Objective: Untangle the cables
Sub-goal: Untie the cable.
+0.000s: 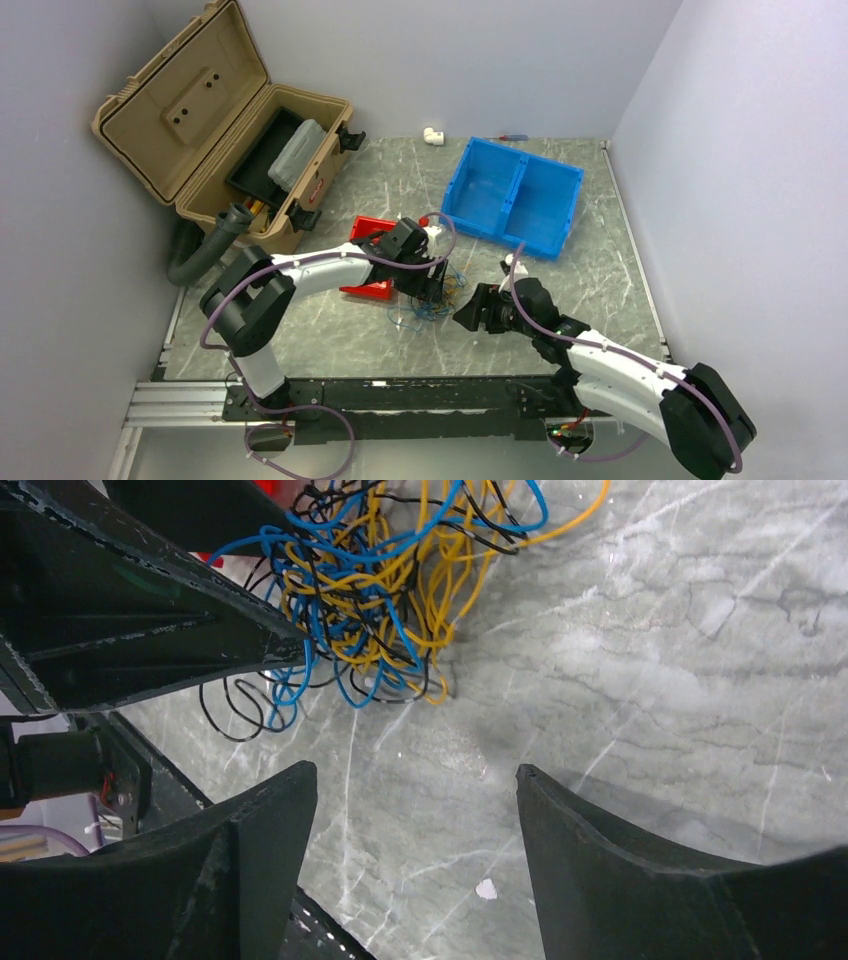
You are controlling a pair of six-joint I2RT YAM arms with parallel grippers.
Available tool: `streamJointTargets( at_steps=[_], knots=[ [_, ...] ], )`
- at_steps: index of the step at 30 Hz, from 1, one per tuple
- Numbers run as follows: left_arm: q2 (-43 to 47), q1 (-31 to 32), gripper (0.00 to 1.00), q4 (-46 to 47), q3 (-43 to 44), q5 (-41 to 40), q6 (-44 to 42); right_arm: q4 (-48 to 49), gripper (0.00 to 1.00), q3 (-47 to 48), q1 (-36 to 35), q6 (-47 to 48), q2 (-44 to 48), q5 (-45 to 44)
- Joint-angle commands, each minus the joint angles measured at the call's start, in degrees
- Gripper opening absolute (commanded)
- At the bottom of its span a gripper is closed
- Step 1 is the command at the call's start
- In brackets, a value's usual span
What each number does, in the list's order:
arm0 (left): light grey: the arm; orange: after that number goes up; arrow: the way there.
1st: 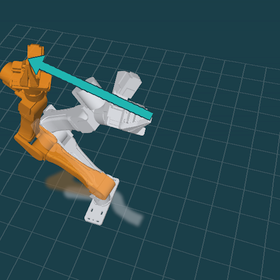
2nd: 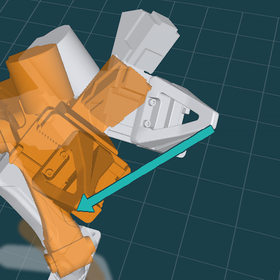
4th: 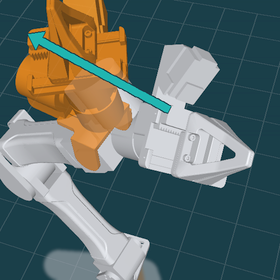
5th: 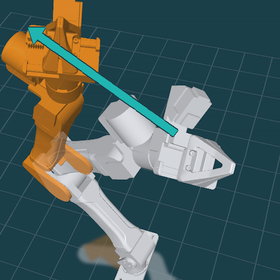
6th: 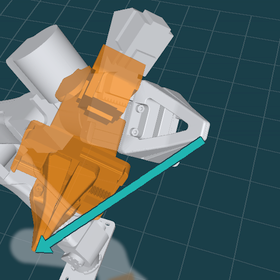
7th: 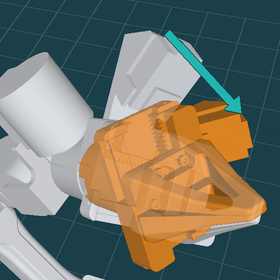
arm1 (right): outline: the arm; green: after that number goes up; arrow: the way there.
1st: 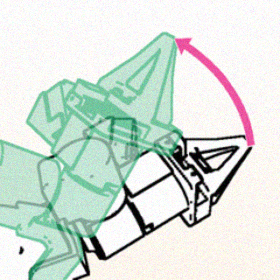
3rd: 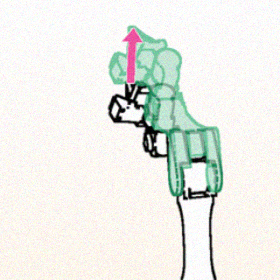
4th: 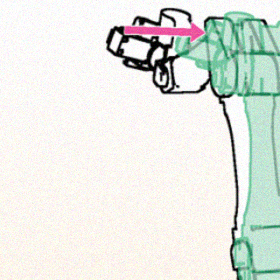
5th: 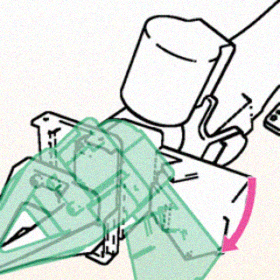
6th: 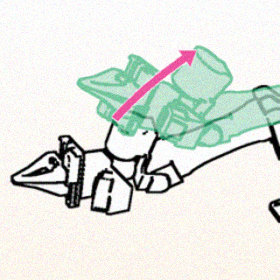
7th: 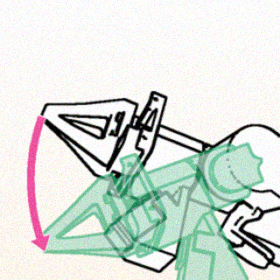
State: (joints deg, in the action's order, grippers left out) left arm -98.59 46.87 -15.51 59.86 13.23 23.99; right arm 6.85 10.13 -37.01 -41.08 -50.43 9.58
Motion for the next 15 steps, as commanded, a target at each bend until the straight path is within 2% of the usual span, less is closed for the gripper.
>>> streamJointTargets(
  at_steps=[1,10,15],
  knots=[
    [0.14,-0.09,0.70,3.18,1.50,2.59,0.89,7.53,0.73,0.40,-0.42,-0.20,-2.41,0.77],
    [-0.20,-0.40,0.46,3.87,1.19,3.27,1.00,11.53,0.64,1.54,-0.57,0.52,-7.63,-2.56],
    [-0.87,-0.50,0.43,3.95,1.48,3.26,0.96,16.18,0.60,1.73,-0.59,2.07,-12.18,-4.12]
  ],
)
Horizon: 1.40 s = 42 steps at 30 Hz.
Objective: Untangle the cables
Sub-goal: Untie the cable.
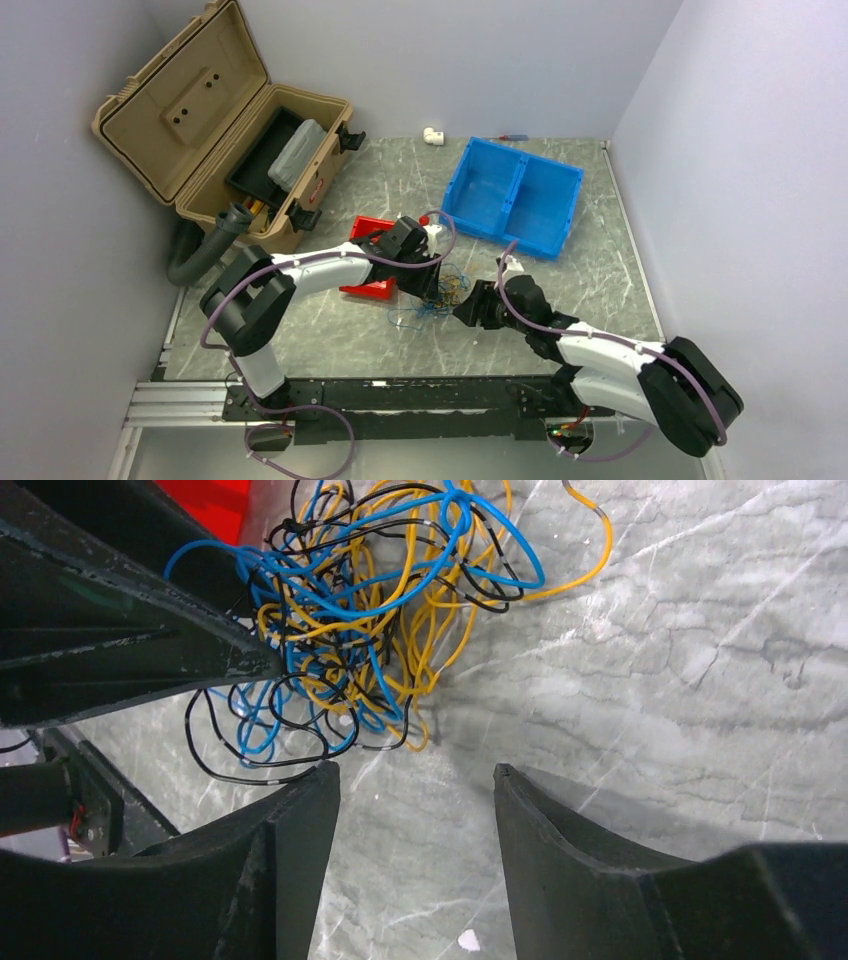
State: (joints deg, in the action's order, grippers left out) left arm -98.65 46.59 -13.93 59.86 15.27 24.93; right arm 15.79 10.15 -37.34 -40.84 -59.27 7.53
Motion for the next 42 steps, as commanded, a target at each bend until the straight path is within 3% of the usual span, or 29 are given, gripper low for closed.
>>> streamJointTargets(
  at_steps=[1,7,11,14,18,20,28,36,39,42],
  knots=[
    [-0.95,-0.19,0.43,2.61,1.44,1.44,0.08,8.44,0.60,1.89,-0.27,2.08,-4.79,-1.71],
    [-2.08,-0.18,0.39,3.70,1.57,2.54,0.45,15.66,0.59,2.92,-0.57,1.72,-13.10,1.13],
    [-2.50,-0.24,0.36,4.51,1.38,3.18,0.85,16.86,0.51,4.85,-1.33,1.90,-17.15,1.43],
    [-2.13,-0.32,0.29,5.29,0.98,3.45,1.15,16.76,0.33,5.46,-2.02,1.80,-18.12,1.10],
    [-0.45,-0.49,0.10,5.17,0.72,2.76,1.17,12.41,0.05,5.52,-2.13,0.38,-15.33,-2.78],
    [1.13,-0.56,0.01,4.63,0.29,1.58,1.02,7.18,0.01,5.95,-2.16,-0.52,-11.66,-6.42],
    [9.05,-0.67,0.00,-0.37,-0.46,-8.68,-0.23,-27.28,0.00,11.82,-2.03,-10.31,0.82,-33.15],
    [15.14,-0.79,0.00,-4.50,-2.14,-18.66,2.95,-62.34,0.00,19.21,-2.01,-39.16,5.13,-52.36],
    [17.13,-0.83,0.00,-4.27,-3.40,-20.53,4.05,-68.83,0.00,20.11,-2.04,-44.94,7.15,-54.96],
    [18.08,-0.83,0.00,-4.45,-4.08,-21.43,4.45,-69.03,0.00,19.97,-1.97,-45.17,9.40,-55.17]
  ],
)
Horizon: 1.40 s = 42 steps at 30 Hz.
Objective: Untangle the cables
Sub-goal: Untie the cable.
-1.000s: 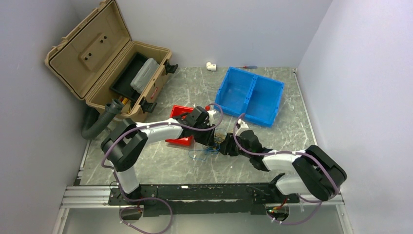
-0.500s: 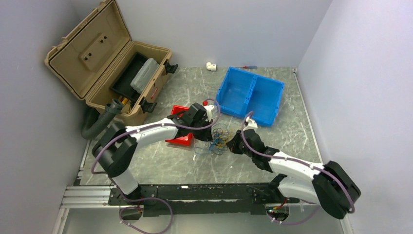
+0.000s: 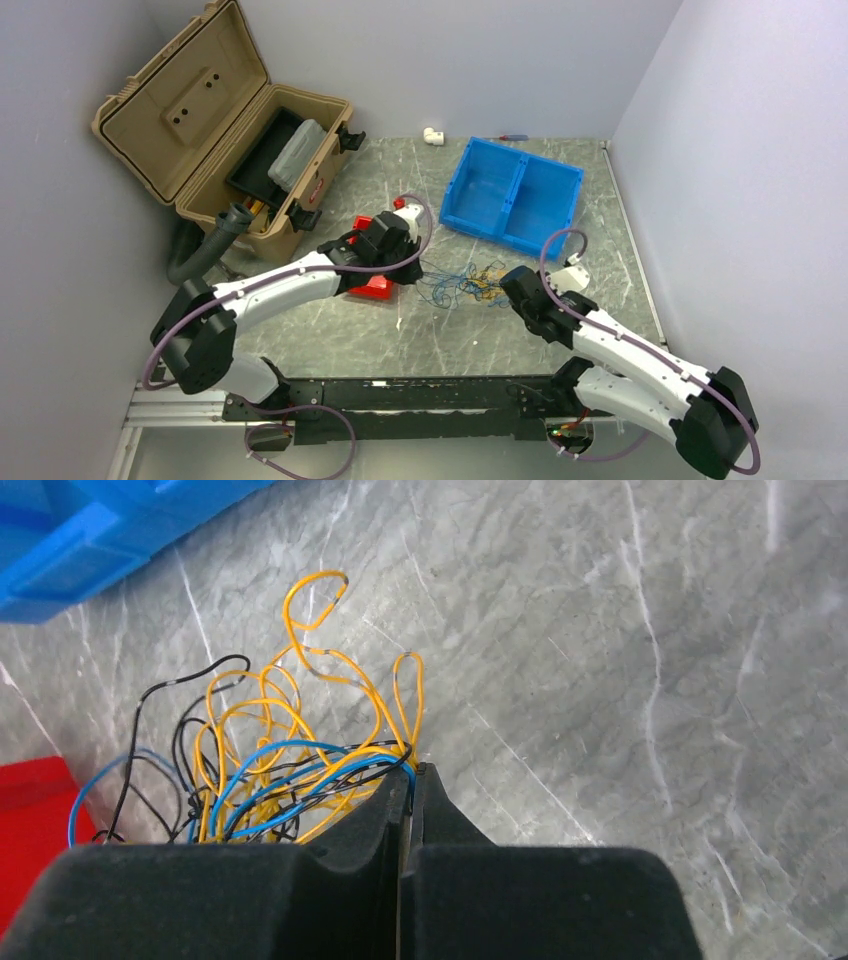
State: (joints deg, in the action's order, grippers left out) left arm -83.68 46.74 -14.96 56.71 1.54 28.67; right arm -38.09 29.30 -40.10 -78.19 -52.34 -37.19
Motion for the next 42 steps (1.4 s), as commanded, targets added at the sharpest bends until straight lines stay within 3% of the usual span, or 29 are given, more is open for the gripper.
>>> streamJointTargets(
  at_steps=[1,8,13,21,30,37,39,42],
  knots=[
    [3.27,-1.05,0.00,-3.87,-0.82,-8.10,0.84,-15.90,0.00,0.92,0.71,-8.26,3.06,-10.56],
    [4.62,-1.04,0.00,-2.53,-1.39,-4.98,-1.19,-10.13,0.00,2.33,0.79,4.26,7.17,-9.29],
    [5.84,-1.06,0.00,-1.55,-1.27,-2.71,-2.55,-0.95,0.00,2.87,0.67,21.75,13.21,-3.14],
    [10.90,-1.09,0.00,-1.63,-3.49,-5.61,-1.88,-1.24,0.00,7.13,0.69,30.02,21.62,-3.52],
    [13.93,-1.20,0.00,-5.32,-5.02,-10.52,-1.94,-10.97,0.00,15.80,0.74,29.98,19.38,-15.16],
    [13.69,-1.25,0.01,-3.57,-4.87,-4.76,-5.00,-5.87,0.00,14.71,0.69,35.67,21.34,-9.85],
    [13.65,-1.19,0.12,-1.56,-5.25,0.10,-6.41,-1.13,0.00,13.74,0.72,41.34,22.03,-3.61],
    [15.11,-1.17,0.56,2.60,-6.79,4.99,-7.42,5.18,0.00,12.62,0.73,47.70,22.33,10.04]
  ],
)
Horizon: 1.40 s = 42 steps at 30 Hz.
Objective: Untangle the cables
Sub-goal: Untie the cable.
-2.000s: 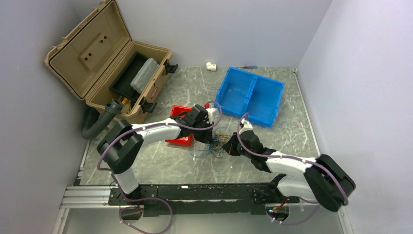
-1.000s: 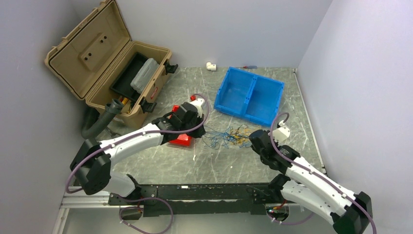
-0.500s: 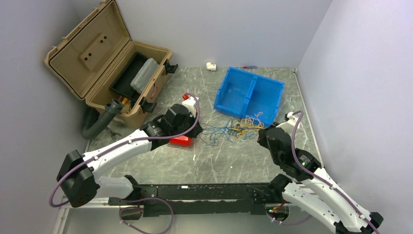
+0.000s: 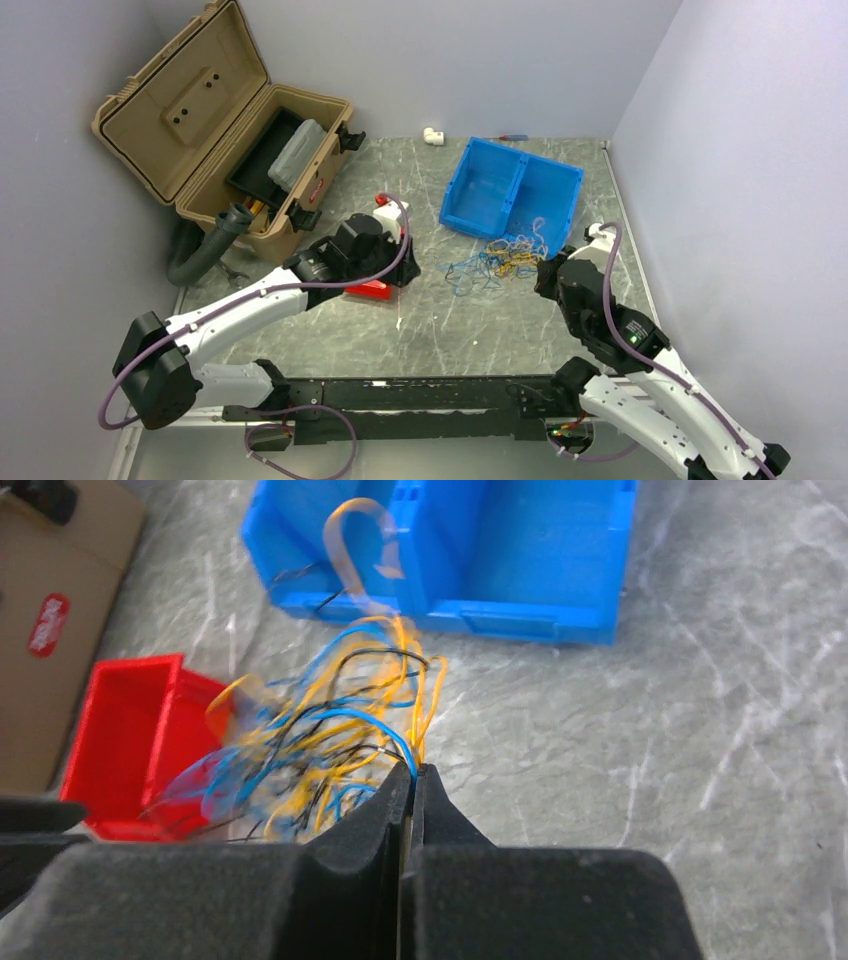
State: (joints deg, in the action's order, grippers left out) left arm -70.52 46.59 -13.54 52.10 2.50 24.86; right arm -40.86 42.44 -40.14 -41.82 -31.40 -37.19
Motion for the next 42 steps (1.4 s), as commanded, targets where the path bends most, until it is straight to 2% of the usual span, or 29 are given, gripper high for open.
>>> streamJointTargets(
  at_steps=[1,3,6,17,22,31,33,36,38,39,40,42],
  knots=[
    [2.57,-1.05,0.66,2.54,-2.67,5.02,-3.76,10.17,0.00,-0.71,0.79,12.50,1.22,13.73],
    [3.83,-1.01,0.78,5.05,-3.48,6.98,-4.37,12.54,0.00,-0.77,0.77,14.50,0.49,19.79],
    [4.59,-1.05,0.85,7.27,-3.33,9.61,-5.49,14.47,0.00,-0.54,0.77,16.30,-1.16,26.30],
    [0.61,-0.88,0.85,19.70,-3.10,19.09,-6.51,16.76,0.00,0.98,0.70,16.72,-5.23,37.55],
    [-3.92,-0.67,0.85,19.77,0.13,22.10,-6.47,18.27,0.00,0.64,0.77,16.72,-4.89,41.93],
    [-11.56,2.00,0.80,20.30,4.51,24.96,-6.25,19.97,0.00,0.24,0.77,15.53,-5.15,43.86],
    [-13.23,2.58,0.70,21.28,4.78,25.37,-5.45,20.69,0.00,0.07,0.77,14.99,-5.34,44.04],
    [-15.57,2.68,0.47,23.45,4.40,26.00,-3.40,21.25,0.00,-0.07,0.81,14.55,-5.32,44.00],
    [-15.79,2.66,0.25,25.63,3.09,25.45,-2.34,21.03,0.00,-0.22,0.78,14.15,-4.97,43.05],
    [-15.63,2.66,0.08,26.30,2.34,24.58,-2.14,20.35,0.00,-0.12,0.77,13.83,-4.73,41.64],
    [-15.35,2.68,0.00,26.25,1.78,23.32,-1.96,19.06,0.00,0.11,0.72,13.22,-4.65,39.50],
    [-14.43,2.56,0.00,24.82,0.72,18.97,-1.90,14.57,0.00,1.30,0.76,11.60,-4.98,30.99]
  ],
)
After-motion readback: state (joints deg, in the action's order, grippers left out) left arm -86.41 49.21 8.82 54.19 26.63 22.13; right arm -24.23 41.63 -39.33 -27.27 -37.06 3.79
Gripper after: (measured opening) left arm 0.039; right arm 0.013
